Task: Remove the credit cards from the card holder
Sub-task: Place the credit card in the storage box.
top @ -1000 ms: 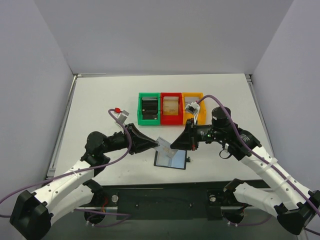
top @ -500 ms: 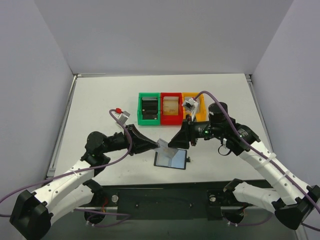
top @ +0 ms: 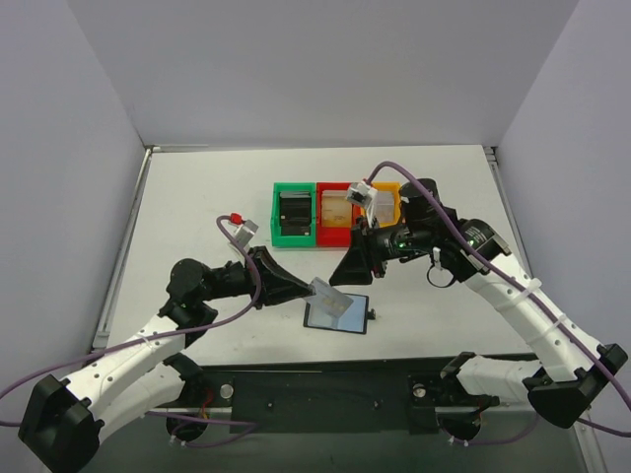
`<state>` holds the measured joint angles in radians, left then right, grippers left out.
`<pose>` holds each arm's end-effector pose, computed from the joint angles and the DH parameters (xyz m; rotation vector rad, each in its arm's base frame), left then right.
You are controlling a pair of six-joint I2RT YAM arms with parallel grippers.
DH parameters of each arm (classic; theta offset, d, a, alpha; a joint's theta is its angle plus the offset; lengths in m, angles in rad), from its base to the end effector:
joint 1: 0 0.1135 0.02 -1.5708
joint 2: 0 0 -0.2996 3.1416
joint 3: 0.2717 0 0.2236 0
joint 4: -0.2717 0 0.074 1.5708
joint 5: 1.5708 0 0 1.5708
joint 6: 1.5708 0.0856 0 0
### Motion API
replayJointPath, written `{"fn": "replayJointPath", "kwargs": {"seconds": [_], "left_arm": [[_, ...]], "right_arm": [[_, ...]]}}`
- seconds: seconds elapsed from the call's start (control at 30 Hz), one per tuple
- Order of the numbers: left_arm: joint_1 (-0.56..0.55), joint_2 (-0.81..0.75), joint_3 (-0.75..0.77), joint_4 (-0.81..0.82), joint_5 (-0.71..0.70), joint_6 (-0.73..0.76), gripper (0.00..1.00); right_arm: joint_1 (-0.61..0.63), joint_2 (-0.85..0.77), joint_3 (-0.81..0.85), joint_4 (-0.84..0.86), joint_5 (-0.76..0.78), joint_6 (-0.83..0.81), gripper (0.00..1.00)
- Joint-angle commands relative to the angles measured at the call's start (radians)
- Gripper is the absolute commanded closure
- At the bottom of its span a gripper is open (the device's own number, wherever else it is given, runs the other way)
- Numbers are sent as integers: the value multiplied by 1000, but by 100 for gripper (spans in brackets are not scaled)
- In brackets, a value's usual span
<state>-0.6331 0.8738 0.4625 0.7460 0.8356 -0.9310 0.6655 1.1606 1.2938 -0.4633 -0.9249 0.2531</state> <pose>0.1021 -0.1537 0.3553 0.6396 1.4747 -1.7809 0.1346 0.1926 0.4356 -1.0667 1.7464 1.4720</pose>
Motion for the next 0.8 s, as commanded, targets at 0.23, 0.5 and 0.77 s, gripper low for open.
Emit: {"fn": "replayJointPath", "kwargs": {"seconds": [0.23, 0.5, 0.77], "left_arm": [[-19, 22, 76, 42, 13, 21, 100], [-43, 27, 87, 16, 7, 43, 100], [-60, 30, 90, -7, -3, 67, 100]], "right_arm": [[69, 53, 88, -152, 23, -101, 71], [72, 70, 102, -149, 43, -104, 76], [72, 86, 131, -152, 38, -106, 78]]}}
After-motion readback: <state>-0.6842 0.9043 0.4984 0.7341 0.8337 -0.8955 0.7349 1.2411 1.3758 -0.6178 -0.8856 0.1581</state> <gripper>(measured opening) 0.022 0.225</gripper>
